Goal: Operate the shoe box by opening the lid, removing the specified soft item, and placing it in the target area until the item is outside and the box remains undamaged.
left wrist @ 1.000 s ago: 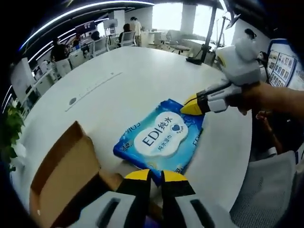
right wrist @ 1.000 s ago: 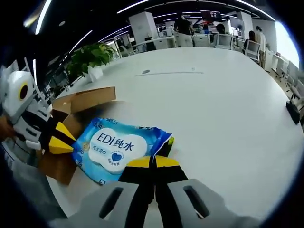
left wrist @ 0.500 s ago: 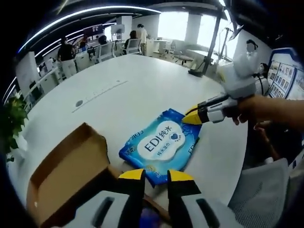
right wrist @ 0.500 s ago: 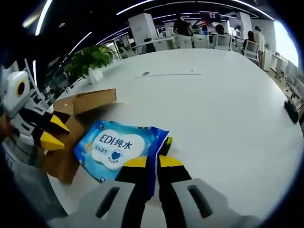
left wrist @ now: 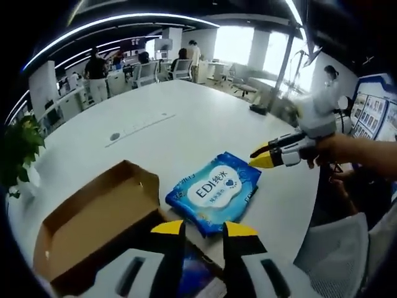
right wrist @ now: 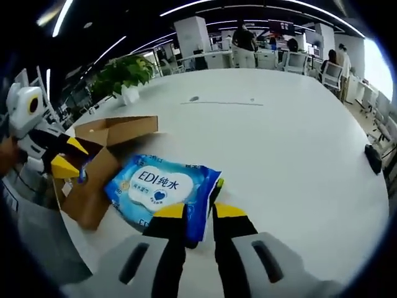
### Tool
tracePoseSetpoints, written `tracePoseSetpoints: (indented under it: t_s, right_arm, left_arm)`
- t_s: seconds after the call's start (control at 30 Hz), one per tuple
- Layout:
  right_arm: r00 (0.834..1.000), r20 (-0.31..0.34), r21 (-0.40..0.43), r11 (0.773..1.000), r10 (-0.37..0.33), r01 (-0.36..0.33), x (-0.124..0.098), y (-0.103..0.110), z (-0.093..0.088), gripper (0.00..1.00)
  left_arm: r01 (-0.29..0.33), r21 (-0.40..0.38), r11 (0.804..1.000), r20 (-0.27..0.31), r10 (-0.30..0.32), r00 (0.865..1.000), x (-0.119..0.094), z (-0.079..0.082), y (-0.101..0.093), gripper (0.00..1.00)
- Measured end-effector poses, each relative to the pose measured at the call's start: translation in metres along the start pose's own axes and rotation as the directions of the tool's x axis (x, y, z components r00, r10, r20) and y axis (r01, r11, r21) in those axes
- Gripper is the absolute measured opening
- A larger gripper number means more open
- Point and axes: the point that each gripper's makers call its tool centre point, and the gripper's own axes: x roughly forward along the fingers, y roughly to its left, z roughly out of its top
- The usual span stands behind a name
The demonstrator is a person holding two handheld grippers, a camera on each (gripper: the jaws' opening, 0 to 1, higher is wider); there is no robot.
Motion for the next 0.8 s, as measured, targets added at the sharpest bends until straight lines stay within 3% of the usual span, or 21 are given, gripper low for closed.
tracePoseSetpoints:
  t_s: [0.4, 0.8]
  right_arm:
    - [1.000, 0.010, -0.086, 0.996, 0.029, -0.028, -0.025, 0.022, 0.019, 0.20]
    - [0.995, 0.011, -0.213, 0.972, 0.103, -0.098, -0.036, 0.062, 0.047, 0.21]
  left_arm:
    - [-0.028, -0.036, 0.999, 0.030, 0.029, 0.999, -0.025, -0.015, 0.023, 0.26]
    - [-0.018, -0.005, 1.000, -0.006, 0.018, 1.000, -0.045, -0.042, 0.043, 0.26]
